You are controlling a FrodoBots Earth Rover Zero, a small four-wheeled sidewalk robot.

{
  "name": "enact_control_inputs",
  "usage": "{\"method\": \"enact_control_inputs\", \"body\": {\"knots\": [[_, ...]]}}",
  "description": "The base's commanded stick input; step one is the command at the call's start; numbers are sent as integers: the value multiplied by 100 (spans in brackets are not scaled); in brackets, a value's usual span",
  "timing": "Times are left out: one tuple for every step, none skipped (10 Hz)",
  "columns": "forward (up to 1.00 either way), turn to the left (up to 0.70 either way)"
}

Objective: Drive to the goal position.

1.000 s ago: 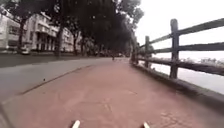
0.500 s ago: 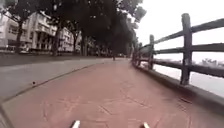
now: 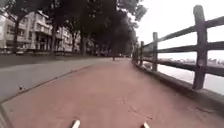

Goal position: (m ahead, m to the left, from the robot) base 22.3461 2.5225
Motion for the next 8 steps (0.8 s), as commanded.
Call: {"method": "enact_control_inputs", "body": {"knots": [[70, 0], [70, 0], [70, 0], [70, 0], [70, 0], [70, 0], [70, -1], [70, -8]]}}
